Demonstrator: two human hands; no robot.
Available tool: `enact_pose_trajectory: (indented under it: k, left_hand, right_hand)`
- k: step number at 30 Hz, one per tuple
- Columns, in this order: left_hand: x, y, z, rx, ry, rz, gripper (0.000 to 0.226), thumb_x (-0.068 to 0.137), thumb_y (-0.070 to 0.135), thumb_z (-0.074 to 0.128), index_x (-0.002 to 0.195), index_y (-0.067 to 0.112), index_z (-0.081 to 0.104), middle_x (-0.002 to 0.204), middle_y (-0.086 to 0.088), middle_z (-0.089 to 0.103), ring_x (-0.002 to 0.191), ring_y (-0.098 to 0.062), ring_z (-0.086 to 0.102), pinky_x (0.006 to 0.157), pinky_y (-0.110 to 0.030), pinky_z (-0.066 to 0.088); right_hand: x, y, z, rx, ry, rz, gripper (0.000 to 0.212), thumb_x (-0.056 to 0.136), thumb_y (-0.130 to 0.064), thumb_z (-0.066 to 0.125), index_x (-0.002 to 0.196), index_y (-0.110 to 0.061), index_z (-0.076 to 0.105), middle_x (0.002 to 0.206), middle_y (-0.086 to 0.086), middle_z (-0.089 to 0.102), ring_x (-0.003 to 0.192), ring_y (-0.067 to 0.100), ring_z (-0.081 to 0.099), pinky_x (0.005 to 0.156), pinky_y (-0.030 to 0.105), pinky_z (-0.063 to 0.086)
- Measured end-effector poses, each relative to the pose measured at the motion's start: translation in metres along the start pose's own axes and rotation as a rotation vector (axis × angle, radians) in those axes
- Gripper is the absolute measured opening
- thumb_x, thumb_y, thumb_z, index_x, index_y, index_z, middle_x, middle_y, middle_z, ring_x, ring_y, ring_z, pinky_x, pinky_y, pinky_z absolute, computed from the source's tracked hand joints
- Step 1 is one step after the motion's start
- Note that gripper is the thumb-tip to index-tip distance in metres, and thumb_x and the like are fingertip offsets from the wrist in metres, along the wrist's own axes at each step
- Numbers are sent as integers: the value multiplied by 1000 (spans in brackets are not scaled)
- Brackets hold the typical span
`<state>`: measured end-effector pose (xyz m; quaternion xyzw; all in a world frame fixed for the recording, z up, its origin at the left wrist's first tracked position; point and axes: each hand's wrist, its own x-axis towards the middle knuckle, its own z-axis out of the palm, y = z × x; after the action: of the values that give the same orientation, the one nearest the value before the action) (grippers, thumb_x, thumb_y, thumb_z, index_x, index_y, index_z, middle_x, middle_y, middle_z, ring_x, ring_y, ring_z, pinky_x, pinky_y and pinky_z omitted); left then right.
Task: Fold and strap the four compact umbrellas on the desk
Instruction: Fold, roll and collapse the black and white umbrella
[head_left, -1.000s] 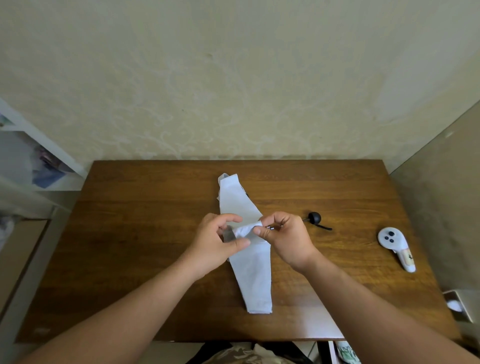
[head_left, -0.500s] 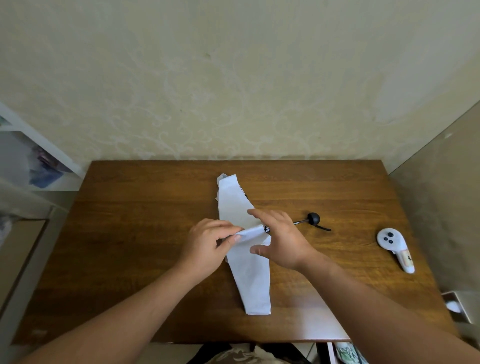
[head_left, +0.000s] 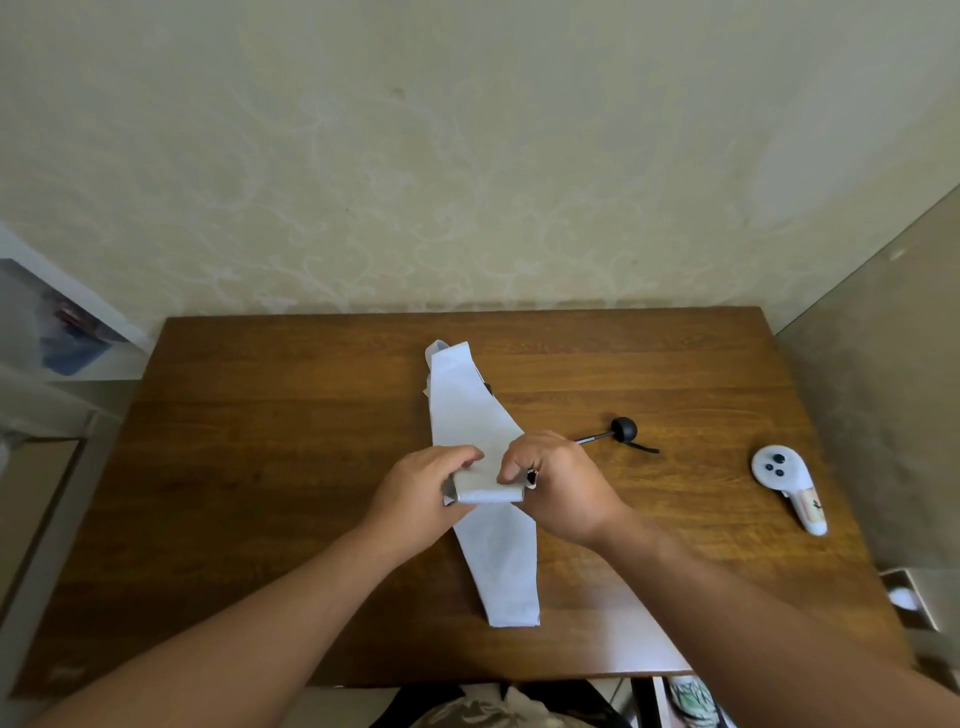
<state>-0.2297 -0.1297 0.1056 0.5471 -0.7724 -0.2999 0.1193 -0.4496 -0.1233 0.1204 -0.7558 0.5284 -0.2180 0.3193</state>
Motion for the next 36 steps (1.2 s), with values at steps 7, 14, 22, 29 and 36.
enact_pose_trajectory:
  k: [7,14,22,29,36]
  left_hand:
    - [-13,-16,28,157,-83,202,18,92,17,75,105,29,78,109,13,73,103,-7,65,93,-25,55]
    - [-22,-25,48,218,-141,257,23,81,12,84,93,32,79,108,13,74,103,-9,67,94,-27,56]
    - [-33,-27,66,355,-357,235,38,104,22,51,137,38,65,152,11,49,143,-12,38,123,-35,27]
    - [-35,-29,76,457,-439,262,40,106,31,47,144,38,58,157,4,43,148,-18,30,125,-39,21]
    - [-40,-30,86,485,-553,229,48,103,49,39,150,44,49,169,-1,23,157,-24,12,128,-45,4]
  right_hand:
    - [-39,22,16,-460,-295,-102,85,71,-11,84,144,-32,47,146,6,45,137,28,42,100,43,47]
    - [-57,38,46,-553,-286,-369,18,83,-18,75,98,-22,66,105,1,60,109,26,57,94,42,49]
    - [-70,59,70,-658,-448,-362,22,76,-23,85,94,-25,72,91,-4,63,97,23,54,87,41,54]
    - [-84,71,87,-719,-548,-301,14,78,-24,82,89,-26,73,89,-3,62,96,25,53,91,45,53]
    - [-75,66,86,-618,-512,-259,15,76,-19,77,90,-23,75,95,0,62,102,26,56,91,46,54]
